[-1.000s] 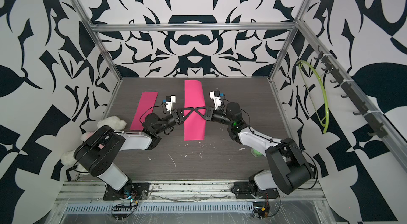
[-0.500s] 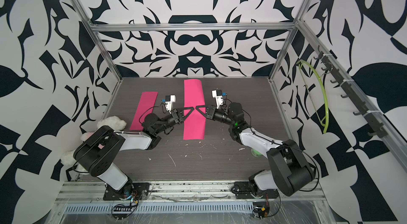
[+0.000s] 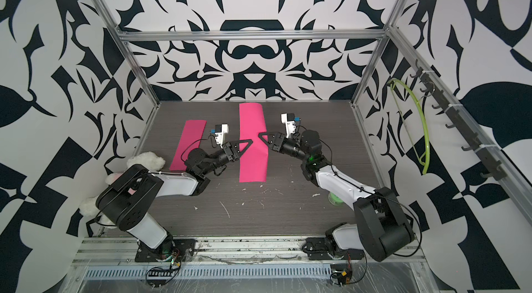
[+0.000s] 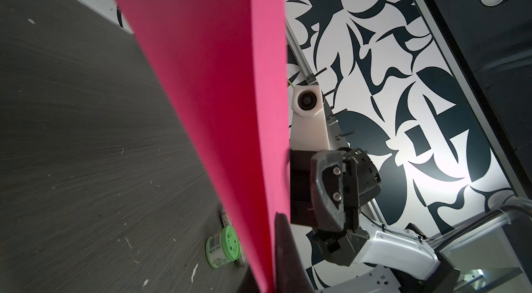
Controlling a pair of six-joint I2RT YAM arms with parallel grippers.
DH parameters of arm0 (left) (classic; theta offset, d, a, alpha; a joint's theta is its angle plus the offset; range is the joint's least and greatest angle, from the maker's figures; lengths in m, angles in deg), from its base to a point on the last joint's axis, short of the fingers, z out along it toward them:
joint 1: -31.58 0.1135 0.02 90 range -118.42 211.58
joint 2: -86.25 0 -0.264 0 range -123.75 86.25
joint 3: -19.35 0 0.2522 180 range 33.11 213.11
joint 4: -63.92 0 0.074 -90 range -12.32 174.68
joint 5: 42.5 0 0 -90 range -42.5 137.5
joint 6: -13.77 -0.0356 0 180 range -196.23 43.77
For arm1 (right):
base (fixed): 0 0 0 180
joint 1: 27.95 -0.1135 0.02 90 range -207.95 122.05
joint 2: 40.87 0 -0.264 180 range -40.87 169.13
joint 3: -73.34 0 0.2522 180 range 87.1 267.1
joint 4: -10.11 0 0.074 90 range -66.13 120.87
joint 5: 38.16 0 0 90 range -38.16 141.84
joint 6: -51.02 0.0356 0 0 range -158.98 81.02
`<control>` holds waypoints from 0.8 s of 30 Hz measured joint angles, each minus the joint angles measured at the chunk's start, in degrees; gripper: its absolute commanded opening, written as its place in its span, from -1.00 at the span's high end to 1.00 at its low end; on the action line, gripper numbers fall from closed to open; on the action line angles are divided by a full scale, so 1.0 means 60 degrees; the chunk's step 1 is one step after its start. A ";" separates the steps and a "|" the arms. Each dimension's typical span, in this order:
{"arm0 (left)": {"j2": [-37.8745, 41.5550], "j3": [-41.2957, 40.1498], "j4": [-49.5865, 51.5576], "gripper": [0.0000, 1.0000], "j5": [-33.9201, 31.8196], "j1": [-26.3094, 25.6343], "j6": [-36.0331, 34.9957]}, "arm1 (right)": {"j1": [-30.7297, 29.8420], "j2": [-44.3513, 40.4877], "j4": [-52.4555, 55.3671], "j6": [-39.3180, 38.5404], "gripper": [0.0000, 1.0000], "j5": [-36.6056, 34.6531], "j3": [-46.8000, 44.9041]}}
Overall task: Fold the rectangular paper in half along the long edge
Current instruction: Fold the paper at the center of the board.
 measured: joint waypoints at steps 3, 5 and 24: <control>0.0000 0.0004 -0.0033 1.00 -0.0004 0.0000 0.0000 | 0.0015 0.0087 0.0007 -0.0011 0.99 -0.0044 0.0262; 0.0000 0.0004 -0.0062 1.00 0.0004 0.0029 0.0000 | 0.0011 0.0208 0.0033 0.0033 0.33 -0.0073 0.0390; -0.0004 -0.0004 -0.0040 1.00 0.0073 0.0047 0.0000 | -0.0004 0.1009 -0.0171 0.0477 0.29 -0.0871 0.1497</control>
